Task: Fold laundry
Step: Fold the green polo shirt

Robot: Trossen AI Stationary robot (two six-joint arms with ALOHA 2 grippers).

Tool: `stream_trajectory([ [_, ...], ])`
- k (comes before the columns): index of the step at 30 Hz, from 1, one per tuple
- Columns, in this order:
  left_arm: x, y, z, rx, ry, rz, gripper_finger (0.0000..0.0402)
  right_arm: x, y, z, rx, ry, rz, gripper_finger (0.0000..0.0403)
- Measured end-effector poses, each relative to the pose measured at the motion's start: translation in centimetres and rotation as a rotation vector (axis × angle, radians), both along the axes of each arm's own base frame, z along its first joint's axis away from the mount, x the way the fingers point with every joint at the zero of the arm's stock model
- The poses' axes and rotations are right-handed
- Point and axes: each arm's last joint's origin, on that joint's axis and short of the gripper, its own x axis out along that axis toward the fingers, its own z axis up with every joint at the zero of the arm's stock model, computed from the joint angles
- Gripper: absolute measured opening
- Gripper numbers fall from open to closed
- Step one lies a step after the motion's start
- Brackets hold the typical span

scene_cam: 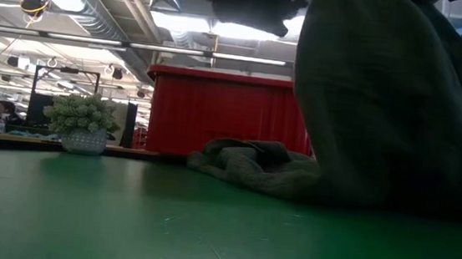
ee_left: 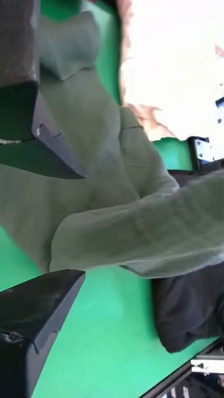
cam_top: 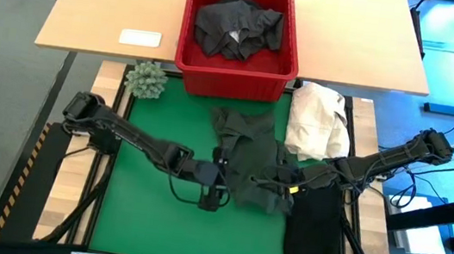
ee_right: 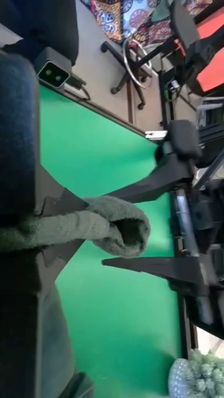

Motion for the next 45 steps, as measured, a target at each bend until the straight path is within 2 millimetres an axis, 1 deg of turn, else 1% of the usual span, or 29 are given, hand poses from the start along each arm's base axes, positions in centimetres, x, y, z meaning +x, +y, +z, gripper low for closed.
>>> stream_trajectory([
  [4,-0.4,-0.3,-0.8,-0.008,0.015,0.037,0.0243,0.0,0.0,0.0,-0.002,-0.003,0.001,0.0008],
  [10,-0.5,-0.3,-1.0,-0.019,0.006,0.066,0.0243,0.0,0.0,0.0,-0.016,-0.007,-0.014,0.0008],
  [22,-0.1,-0.6,-0.3,-0.047,-0.071,0.060,0.0243,0.5,0.1,-0.4,-0.053,-0.011,-0.034,0.0008],
  [27,0.0,-0.6,-0.2,-0.064,-0.086,0.066,0.0243,0.8,0.1,-0.3,-0.051,-0.035,-0.042,0.0008],
  [34,0.0,-0.6,-0.2,-0.068,-0.087,0.068,0.0243,1.0,0.2,-0.4,-0.093,-0.048,-0.046,0.0008],
  [45,0.0,-0.5,-0.2,-0.067,-0.087,0.073,0.0243,1.3,0.3,0.2,-0.094,-0.122,-0.033,0.0019],
])
